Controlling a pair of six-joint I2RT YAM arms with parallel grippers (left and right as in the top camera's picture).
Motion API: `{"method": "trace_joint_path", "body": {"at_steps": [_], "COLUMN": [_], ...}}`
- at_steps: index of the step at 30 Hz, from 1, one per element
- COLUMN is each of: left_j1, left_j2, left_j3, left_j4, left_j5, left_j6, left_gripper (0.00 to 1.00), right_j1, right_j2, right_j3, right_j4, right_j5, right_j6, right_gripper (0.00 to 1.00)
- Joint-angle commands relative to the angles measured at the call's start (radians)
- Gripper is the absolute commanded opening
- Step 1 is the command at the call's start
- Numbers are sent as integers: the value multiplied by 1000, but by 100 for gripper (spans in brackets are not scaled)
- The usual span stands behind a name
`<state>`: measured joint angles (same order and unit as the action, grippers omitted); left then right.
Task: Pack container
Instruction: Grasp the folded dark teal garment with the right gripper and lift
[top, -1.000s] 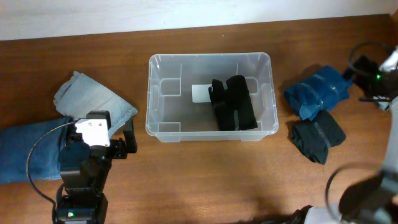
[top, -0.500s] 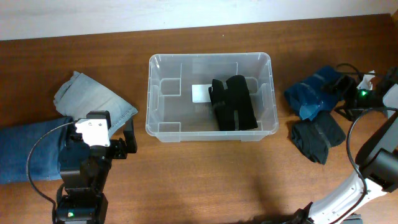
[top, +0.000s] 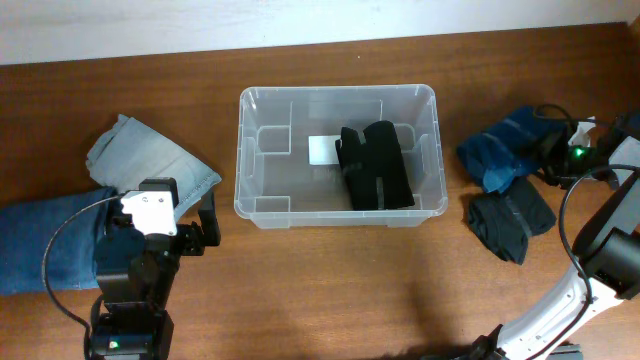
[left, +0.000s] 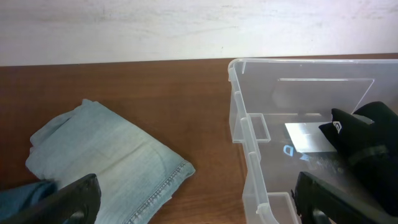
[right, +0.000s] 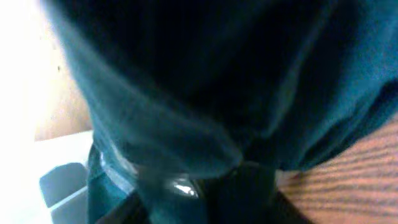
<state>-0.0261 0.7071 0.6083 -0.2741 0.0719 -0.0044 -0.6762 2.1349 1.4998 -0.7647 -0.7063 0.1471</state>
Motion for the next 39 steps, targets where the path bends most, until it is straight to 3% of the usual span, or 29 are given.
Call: {"method": "trace_joint_path", "body": {"at_steps": [1,5,14,23,30,39], "left_j1": [-3,-3,-3,-3,-3,-3], "left_j2": [1,1,1,1,1,1], "left_j3": [22,22,22,22,22,22], "left_j4": [0,0,2,1,0,-5], "left_j5": [11,11,11,11,11,11], "left_j6": [-2,-2,-2,-2,-2,-2], "left_gripper": [99,99,99,100,99,99], "right_j1": [3,4,89,386,683,959], "right_j2": [9,-40,-393,-728,-672,-394], "right_j3": [-9,-1,45,49,48,48], "right_j4": [3,2,-16,-48,-97,3], "right_j5": [-17,-17,-19,-15,14,27], "right_j6": [-10,-44,-110,-133,-96,69], "right_gripper": [27,16,15,16,16,14]}}
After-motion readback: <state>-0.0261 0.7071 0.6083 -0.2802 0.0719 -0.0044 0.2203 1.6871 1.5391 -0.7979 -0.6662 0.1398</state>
